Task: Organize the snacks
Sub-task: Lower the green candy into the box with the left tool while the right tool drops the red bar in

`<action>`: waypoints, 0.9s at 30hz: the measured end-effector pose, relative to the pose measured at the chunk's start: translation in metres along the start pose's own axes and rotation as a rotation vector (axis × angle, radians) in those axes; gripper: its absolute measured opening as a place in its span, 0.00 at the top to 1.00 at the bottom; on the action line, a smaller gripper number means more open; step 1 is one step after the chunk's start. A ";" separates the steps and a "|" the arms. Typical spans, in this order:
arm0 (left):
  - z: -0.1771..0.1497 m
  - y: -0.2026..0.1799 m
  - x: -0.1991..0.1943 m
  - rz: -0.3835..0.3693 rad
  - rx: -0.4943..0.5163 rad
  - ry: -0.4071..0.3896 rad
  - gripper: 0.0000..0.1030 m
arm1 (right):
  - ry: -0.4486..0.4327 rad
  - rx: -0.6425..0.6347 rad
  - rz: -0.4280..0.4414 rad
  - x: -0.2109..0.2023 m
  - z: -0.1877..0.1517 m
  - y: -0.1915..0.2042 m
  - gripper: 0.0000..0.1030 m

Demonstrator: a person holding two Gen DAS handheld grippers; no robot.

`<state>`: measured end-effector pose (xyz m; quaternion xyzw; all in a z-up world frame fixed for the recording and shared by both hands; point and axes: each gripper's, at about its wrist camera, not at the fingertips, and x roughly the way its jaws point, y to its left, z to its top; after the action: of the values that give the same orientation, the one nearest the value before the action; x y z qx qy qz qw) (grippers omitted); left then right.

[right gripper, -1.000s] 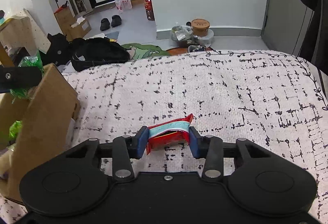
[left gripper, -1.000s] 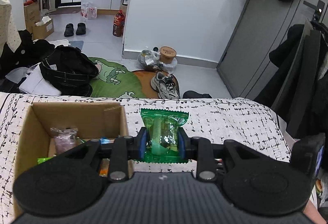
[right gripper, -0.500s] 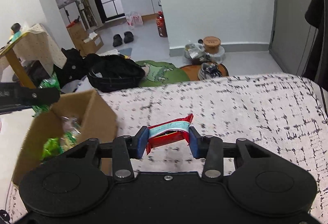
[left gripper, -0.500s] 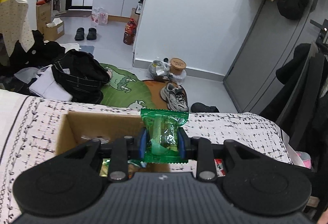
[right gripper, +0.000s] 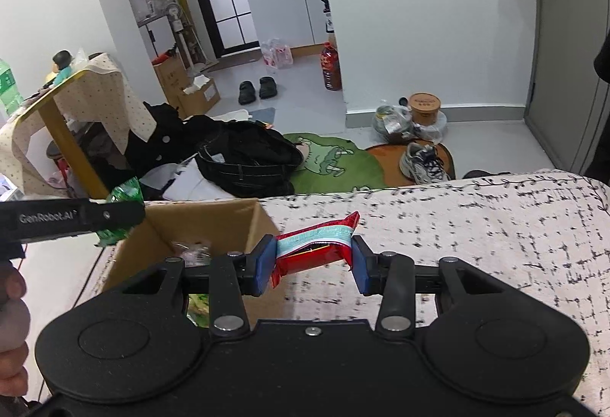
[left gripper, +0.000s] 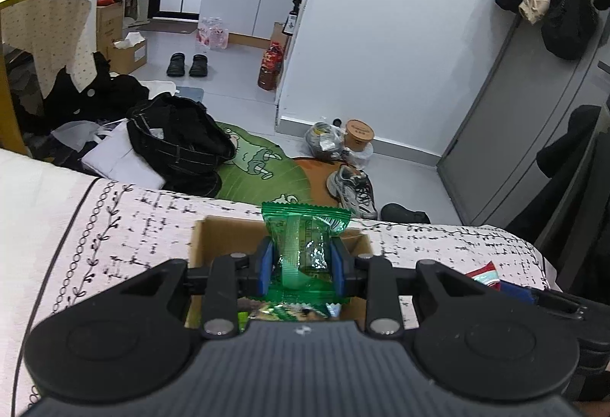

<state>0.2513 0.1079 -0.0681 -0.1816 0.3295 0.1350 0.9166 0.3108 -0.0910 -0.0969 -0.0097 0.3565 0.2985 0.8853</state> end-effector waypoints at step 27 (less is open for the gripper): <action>-0.005 0.063 -0.006 0.011 -0.063 0.009 0.51 | 0.021 -0.017 0.103 0.015 -0.006 0.060 0.59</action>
<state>0.2206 0.1615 -0.0832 -0.2093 0.3300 0.1496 0.9082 0.2837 -0.0346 -0.0991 -0.0019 0.3633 0.3465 0.8648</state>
